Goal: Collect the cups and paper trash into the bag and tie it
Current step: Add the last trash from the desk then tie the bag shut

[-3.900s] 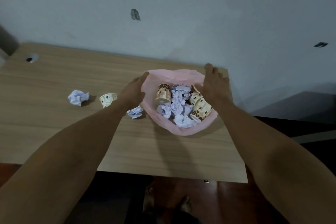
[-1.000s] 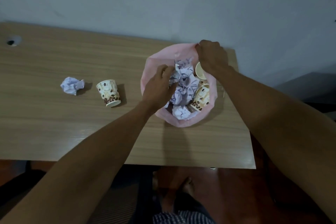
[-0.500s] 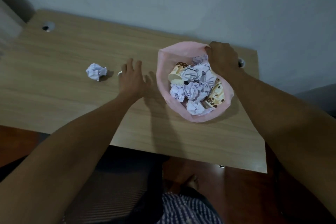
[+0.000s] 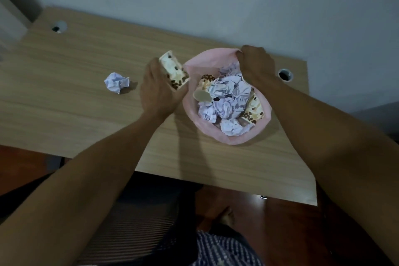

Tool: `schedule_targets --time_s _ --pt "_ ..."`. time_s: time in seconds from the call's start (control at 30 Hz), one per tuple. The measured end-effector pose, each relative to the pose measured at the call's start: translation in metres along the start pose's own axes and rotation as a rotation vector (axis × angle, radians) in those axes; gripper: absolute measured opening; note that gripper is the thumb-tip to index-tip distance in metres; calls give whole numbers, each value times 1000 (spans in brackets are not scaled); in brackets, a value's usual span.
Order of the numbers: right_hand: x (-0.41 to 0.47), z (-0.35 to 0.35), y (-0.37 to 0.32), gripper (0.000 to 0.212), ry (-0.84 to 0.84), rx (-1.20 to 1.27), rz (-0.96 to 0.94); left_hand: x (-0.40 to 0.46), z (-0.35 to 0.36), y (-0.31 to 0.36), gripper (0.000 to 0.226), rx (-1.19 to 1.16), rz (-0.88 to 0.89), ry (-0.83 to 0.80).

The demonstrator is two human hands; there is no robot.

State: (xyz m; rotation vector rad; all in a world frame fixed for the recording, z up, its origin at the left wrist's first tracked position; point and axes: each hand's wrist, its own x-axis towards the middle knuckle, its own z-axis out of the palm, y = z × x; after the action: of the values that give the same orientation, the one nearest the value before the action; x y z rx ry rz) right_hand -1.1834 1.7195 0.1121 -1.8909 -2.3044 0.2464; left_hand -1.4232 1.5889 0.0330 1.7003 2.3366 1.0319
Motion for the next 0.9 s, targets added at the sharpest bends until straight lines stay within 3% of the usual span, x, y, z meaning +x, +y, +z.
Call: schedule_targets --time_s 0.13,0.27,0.47,0.57,0.63,0.7,0.8,0.9 --pt "5 -4 -6 37 1 27 8 -16 12 32 104 -143 499 -175" --pt "10 -6 -14 33 3 31 -36 -15 42 57 111 -68 589 -376" --pt "10 -4 -6 29 14 48 -57 -7 52 70 107 -174 366 -448" --pt "7 -2 2 30 12 82 -79 -17 38 61 70 -115 367 -275" --pt "1 -1 7 34 -5 117 -89 -19 34 49 44 -26 241 -117" --pt "-9 1 14 45 -29 121 -100 -18 38 36 30 -28 65 -113" --pt "-23 9 29 48 -31 40 -46 -13 41 22 46 -120 -75 -385" --pt "-31 15 42 39 5 4 5 -9 40 22 62 -120 -129 -435"
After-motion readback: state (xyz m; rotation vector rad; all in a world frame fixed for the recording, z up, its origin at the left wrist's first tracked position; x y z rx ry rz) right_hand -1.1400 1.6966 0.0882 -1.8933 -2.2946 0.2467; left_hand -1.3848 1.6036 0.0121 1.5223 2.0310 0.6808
